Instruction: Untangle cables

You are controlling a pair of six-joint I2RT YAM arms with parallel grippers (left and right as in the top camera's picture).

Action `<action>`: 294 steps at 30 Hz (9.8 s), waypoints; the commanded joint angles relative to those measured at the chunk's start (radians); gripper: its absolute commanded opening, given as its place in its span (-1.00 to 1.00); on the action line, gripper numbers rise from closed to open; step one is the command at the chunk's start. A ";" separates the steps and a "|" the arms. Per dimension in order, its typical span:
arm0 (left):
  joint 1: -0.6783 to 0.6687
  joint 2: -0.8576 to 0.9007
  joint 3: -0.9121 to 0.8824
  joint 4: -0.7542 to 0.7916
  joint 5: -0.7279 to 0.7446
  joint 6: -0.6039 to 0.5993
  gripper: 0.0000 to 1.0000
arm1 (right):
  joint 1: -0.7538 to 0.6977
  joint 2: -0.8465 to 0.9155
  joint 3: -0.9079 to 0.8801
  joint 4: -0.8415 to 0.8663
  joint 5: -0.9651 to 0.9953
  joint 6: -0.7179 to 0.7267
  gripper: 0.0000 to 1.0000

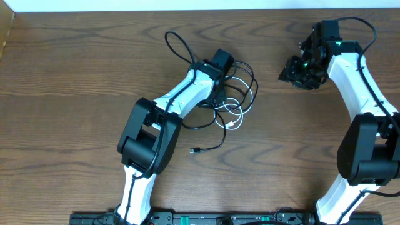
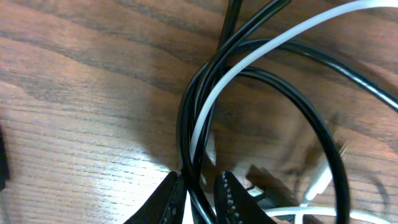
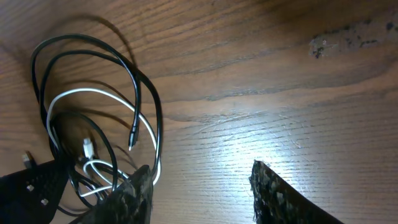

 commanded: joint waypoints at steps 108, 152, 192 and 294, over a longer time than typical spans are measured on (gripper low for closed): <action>0.086 -0.064 -0.016 0.261 0.319 0.408 -0.14 | 0.174 0.059 -0.072 0.137 -0.280 -0.195 -0.97; 0.328 -0.715 0.024 0.055 0.013 0.482 -0.85 | -0.113 0.045 -0.069 0.009 -0.182 -0.308 -0.98; 0.060 -0.203 0.020 0.507 0.710 0.599 0.50 | -0.017 -0.280 -0.037 -0.020 -0.497 -0.366 -0.98; -0.048 -0.485 0.041 0.182 0.122 0.637 -0.85 | -0.115 0.089 -0.096 -0.005 -0.097 -0.211 0.95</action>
